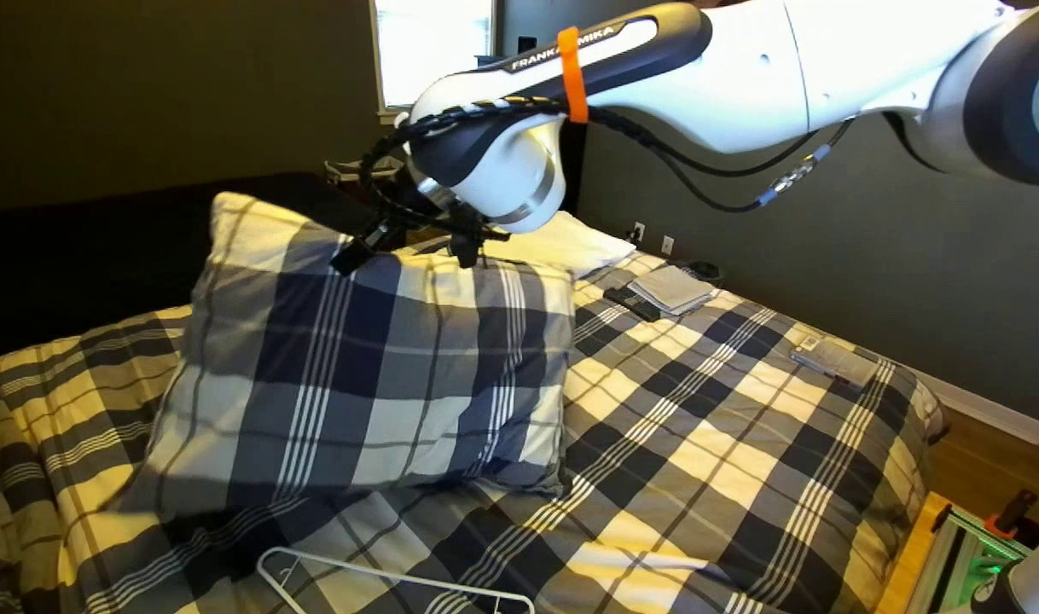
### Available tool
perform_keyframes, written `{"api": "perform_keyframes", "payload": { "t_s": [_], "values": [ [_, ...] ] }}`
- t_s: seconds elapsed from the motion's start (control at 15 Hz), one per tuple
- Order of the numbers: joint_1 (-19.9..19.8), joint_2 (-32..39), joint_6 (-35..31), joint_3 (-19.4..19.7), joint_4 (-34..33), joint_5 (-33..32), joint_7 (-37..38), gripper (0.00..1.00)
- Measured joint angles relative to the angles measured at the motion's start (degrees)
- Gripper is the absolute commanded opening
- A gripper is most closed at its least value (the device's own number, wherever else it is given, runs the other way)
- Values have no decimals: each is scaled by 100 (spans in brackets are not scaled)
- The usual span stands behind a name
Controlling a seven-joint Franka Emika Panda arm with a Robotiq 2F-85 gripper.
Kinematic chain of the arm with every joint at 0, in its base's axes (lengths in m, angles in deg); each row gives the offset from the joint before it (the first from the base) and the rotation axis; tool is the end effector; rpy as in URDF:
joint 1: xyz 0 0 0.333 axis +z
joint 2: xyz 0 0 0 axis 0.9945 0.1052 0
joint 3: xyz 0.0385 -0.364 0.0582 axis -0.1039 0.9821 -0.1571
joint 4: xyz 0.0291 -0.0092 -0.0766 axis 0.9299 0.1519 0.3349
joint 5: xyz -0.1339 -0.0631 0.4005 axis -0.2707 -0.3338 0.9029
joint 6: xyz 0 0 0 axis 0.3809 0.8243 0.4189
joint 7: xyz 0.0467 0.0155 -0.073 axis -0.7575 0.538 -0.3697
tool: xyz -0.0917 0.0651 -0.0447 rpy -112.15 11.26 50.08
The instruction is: Move the pillow to the left
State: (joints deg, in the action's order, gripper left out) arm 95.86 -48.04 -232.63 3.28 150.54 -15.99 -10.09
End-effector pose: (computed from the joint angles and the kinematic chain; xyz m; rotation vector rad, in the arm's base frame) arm 0.7514 0.3193 0.4333 -2.3170 -1.1777 -1.1101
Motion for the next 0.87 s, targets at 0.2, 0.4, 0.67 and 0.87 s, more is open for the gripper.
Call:
{"api": "perform_keyframes", "payload": {
  "t_s": [0.2, 0.4, 0.67, 0.87],
  "values": [
    [238, 436, 589, -270, -857, -156, -288, 51],
    [102, 498, 1011, -345, -1555, -177, -903, 73],
    [-112, 306, 845, 287, -1729, -519, -892, 100],
    [-177, 83, 836, 1004, -1404, -788, -436, 100]
  ]
}}
